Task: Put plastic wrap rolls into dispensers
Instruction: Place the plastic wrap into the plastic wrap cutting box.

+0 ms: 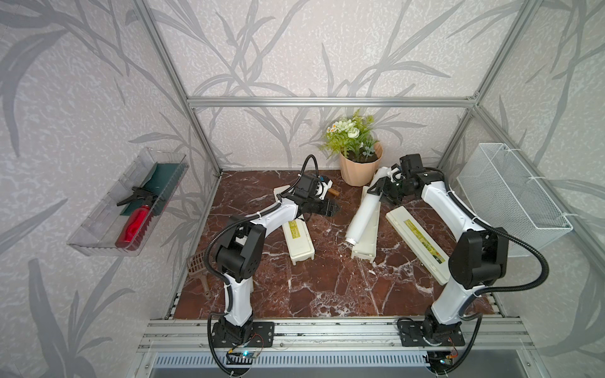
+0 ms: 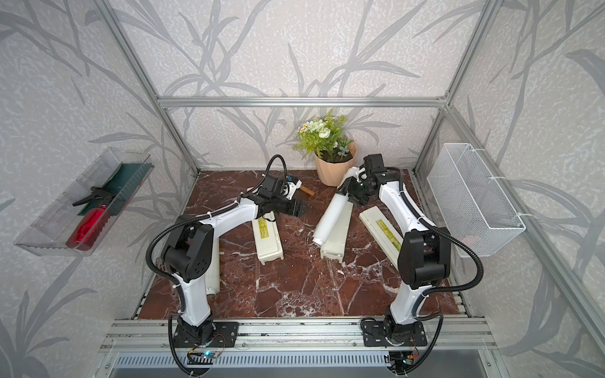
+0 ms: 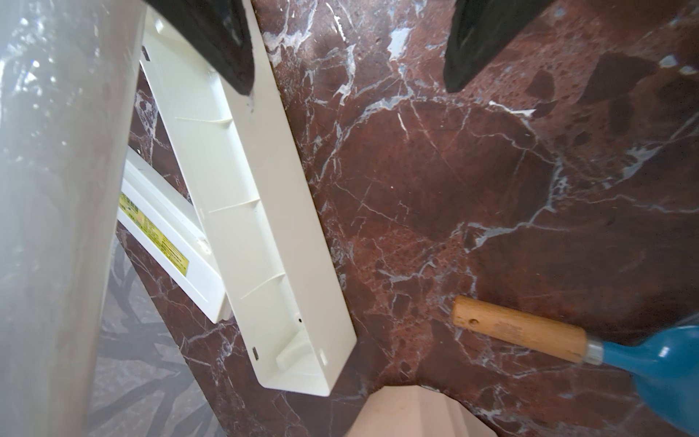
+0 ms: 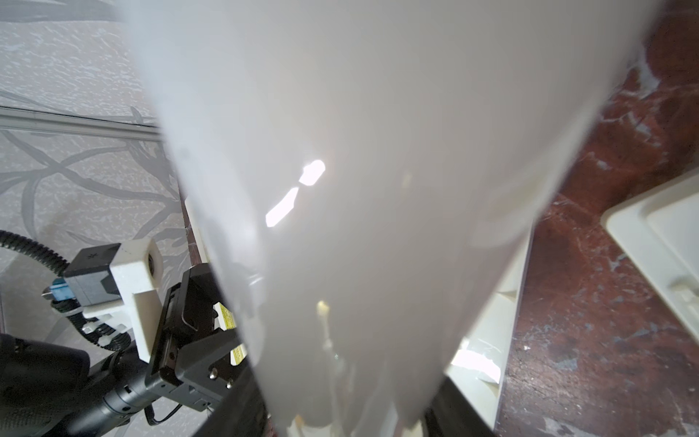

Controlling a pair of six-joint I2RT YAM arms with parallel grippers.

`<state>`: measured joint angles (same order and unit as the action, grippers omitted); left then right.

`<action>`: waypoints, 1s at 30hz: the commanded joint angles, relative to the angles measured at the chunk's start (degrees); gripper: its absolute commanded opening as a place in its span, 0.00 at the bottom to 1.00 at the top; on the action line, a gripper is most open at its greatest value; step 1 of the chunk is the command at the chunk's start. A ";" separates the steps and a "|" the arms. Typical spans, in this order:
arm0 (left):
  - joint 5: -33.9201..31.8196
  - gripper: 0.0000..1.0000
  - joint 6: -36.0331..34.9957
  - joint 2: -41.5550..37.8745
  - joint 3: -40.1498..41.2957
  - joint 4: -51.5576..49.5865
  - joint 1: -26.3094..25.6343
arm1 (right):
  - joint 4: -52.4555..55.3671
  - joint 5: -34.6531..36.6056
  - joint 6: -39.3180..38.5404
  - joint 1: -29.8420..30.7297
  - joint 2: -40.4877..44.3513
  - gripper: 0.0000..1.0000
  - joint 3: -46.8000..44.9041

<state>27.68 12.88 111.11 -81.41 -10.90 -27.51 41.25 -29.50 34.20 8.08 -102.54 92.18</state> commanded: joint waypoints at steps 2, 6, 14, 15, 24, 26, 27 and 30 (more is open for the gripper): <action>0.80 0.79 -1.08 0.54 -1.69 -1.49 -0.34 | 4.27 -4.45 -4.21 -1.10 -0.22 0.06 4.44; 0.03 0.79 -1.43 0.56 -1.86 -1.85 -0.35 | 7.54 -2.27 -7.32 -1.99 -1.37 0.06 6.55; -1.13 0.78 -2.23 0.69 -2.68 -3.21 -0.32 | 14.39 -0.06 -12.84 -2.01 -8.03 0.06 12.01; -1.29 0.79 -2.46 0.69 -2.64 -3.39 -0.31 | 14.60 0.32 -13.14 -2.01 -8.70 0.06 12.14; -1.92 0.79 -2.99 1.33 -3.24 -4.82 -0.26 | 17.50 2.74 -16.71 -1.34 -13.97 0.04 15.02; -1.95 0.79 -2.96 1.54 -3.57 -5.14 -0.27 | 18.71 3.14 -17.46 -0.72 -15.33 0.04 16.28; -1.93 0.79 -2.97 1.73 -3.83 -5.34 -0.26 | 19.01 2.96 -17.50 -0.39 -16.03 0.04 16.84; -1.89 0.79 -2.95 2.34 -4.70 -5.95 -0.27 | 19.51 3.41 -17.63 0.57 -17.86 0.04 18.00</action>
<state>26.41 10.90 112.18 -84.03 -15.18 -27.94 58.67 -24.49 18.04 7.51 -120.05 107.55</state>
